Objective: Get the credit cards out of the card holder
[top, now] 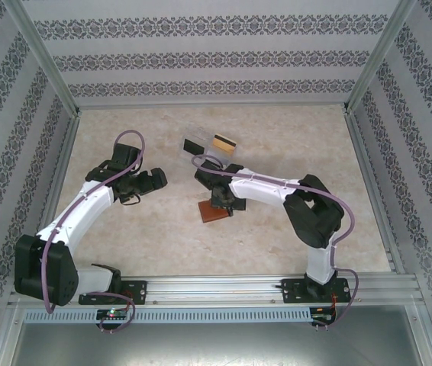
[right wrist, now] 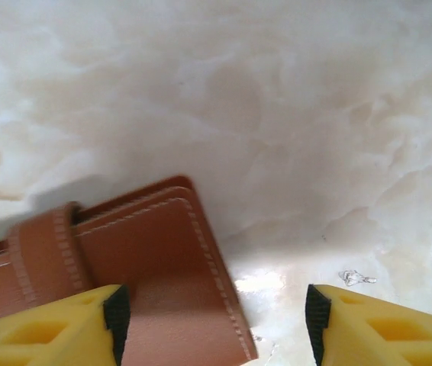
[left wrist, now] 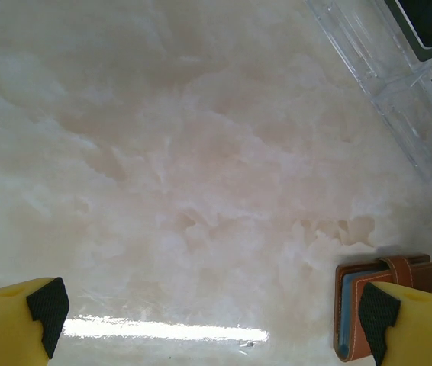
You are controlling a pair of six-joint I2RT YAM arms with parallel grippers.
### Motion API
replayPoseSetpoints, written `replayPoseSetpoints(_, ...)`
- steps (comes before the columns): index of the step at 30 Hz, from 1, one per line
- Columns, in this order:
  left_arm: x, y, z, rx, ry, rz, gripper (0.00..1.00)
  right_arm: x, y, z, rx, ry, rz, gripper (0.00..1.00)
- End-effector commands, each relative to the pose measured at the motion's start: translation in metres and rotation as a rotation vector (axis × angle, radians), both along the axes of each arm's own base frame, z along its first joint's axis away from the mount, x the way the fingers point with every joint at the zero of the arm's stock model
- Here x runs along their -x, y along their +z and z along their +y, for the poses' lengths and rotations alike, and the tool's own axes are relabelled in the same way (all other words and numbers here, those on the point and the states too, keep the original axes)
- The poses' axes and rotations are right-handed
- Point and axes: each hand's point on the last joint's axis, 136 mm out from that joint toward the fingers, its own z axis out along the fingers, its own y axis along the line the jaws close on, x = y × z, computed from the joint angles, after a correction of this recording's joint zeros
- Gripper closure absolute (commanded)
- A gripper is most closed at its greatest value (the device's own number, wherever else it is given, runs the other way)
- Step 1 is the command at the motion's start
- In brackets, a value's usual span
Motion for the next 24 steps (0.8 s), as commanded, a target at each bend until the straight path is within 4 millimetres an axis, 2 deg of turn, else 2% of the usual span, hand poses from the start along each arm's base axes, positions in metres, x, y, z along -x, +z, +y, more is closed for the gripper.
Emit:
replayPoseSetpoints(1,-0.003,-0.002,0.009,-0.035,0.014,-0.016,0.01,-0.008,0.028,0.035,-0.102,0.161,-0.062,0.29)
replayPoseSetpoints(3,-0.001,-0.002,0.012,-0.051,0.024,-0.014,0.01,-0.011,0.027,0.054,-0.159,0.234,-0.044,0.27)
replayPoseSetpoints(6,0.003,0.002,0.019,-0.086,0.028,-0.011,0.01,-0.013,0.017,0.062,-0.136,0.266,0.009,0.25)
replayPoseSetpoints(9,0.004,0.005,0.023,-0.097,0.038,-0.028,0.01,-0.019,0.009,0.054,-0.106,0.233,0.024,0.25)
replayPoseSetpoints(14,0.003,0.006,0.022,-0.091,0.038,-0.029,0.01,-0.024,-0.004,0.029,-0.074,0.142,0.043,0.27)
replayPoseSetpoints(21,0.003,0.005,0.024,-0.066,0.054,-0.02,0.01,-0.019,-0.021,0.003,-0.018,0.108,0.081,0.28)
replayPoseSetpoints(24,0.003,0.003,0.023,-0.061,0.053,-0.013,0.01,-0.015,-0.023,-0.015,0.03,0.061,0.087,0.28)
